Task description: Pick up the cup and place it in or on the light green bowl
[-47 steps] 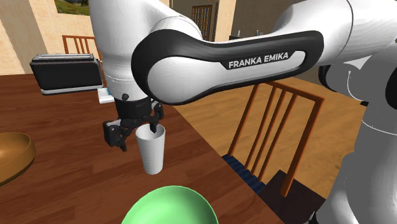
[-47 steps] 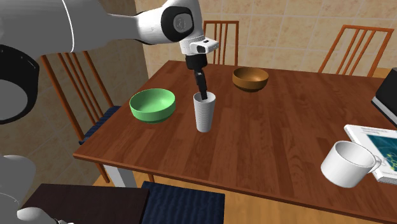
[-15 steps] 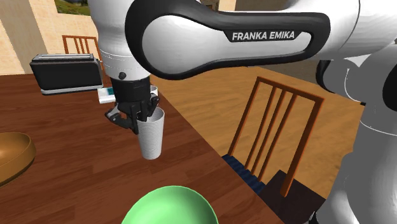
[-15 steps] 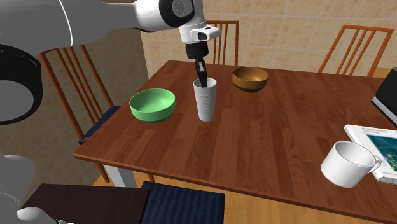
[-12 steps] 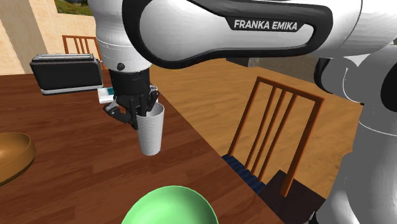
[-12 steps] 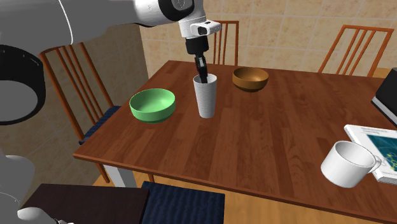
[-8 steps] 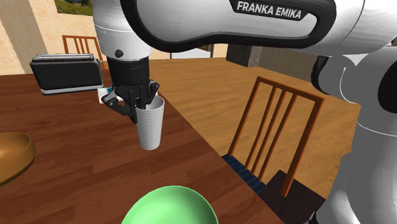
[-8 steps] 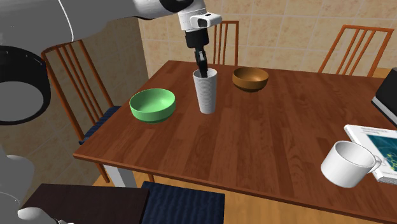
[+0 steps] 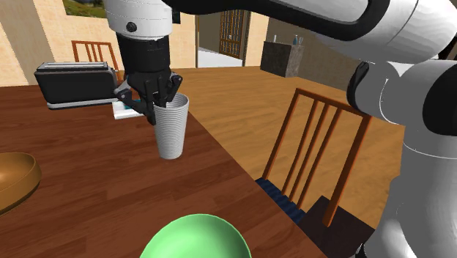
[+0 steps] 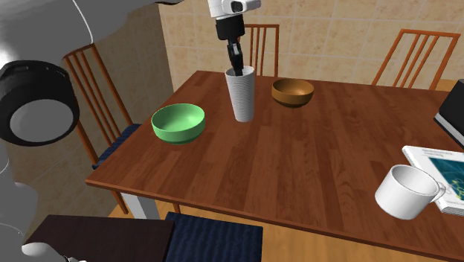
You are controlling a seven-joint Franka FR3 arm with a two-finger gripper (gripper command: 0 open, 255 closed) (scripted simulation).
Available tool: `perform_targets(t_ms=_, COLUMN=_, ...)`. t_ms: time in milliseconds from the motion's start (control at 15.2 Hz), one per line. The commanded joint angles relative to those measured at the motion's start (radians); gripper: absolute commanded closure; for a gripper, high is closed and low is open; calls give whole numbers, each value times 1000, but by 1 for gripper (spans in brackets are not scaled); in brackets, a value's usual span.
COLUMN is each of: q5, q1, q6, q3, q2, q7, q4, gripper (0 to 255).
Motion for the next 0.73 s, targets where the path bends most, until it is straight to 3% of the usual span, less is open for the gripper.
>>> perform_targets(t_ms=0, q5=-16, q1=21, q6=-41, q3=-1, q2=23, q7=-4, q4=62, gripper=255)
perform_targets(t_ms=132, q5=-30, q1=40, q6=-74, q3=-4, q2=44, q7=-9, q4=115, gripper=255)
perform_targets(t_ms=660, q5=18, q1=100, q6=-112, q3=51, q2=-79, q7=133, q4=6, gripper=255)
